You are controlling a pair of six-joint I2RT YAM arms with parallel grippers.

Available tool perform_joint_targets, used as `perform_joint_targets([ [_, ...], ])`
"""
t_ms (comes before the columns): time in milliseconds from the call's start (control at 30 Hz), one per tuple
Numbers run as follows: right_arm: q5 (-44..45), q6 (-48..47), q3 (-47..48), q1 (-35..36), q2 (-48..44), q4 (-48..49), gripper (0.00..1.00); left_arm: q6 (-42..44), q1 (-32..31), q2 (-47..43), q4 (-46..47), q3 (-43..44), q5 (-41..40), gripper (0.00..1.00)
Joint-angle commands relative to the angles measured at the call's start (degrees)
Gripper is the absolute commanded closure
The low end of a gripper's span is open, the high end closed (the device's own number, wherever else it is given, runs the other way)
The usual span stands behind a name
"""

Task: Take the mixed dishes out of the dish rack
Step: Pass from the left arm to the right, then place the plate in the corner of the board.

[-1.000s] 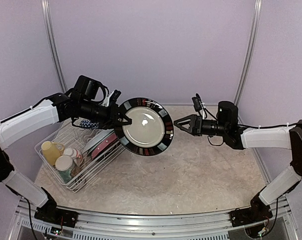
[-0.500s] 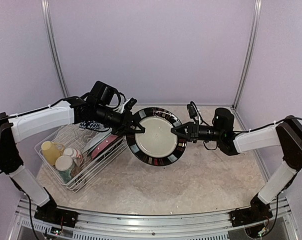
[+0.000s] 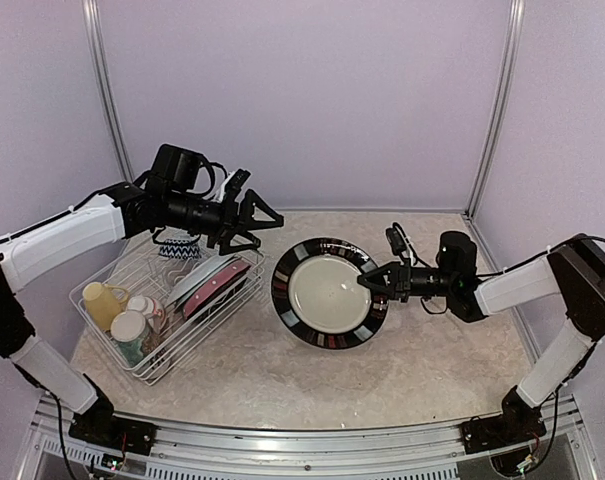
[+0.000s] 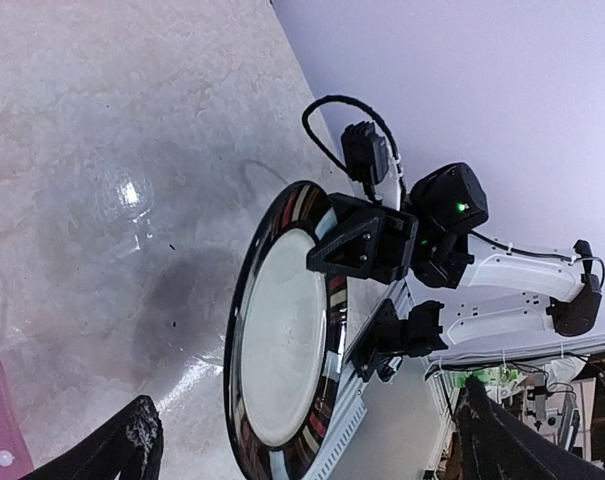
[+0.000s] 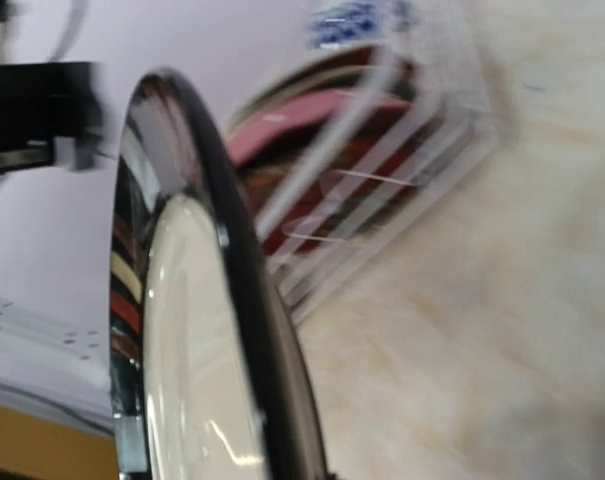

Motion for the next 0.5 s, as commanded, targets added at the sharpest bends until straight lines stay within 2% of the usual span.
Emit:
perform_joint_targets([
  [0, -2.4, -6.7, -4.3, -4.8, -6.9, -5.8, 1.00, 1.8, 1.0, -3.3, -2.7, -0.6, -3.1, 0.01],
  [167, -0.4, -14.1, -13.5, -13.0, -14.8, -20.1, 1.00, 2.9, 1.7, -4.9, -3.9, -1.2, -4.4, 0.01],
  [267, -0.4, -13.2, -19.6, -18.3, -19.6, -20.9, 1.00, 3.3, 2.1, -5.0, -3.7, -1.2, -4.3, 0.01],
  [400, 2.0, -17.0, -22.2, -20.3, -23.1, -28.7, 1.00, 3.5, 2.7, -4.4, -3.3, -0.8, -3.6, 0.01],
  [467, 1.2, -17.9, -23.7, -20.3, -23.8, -29.3, 1.00, 3.4, 3.1, -4.2, -3.0, -0.8, -2.9, 0.01],
])
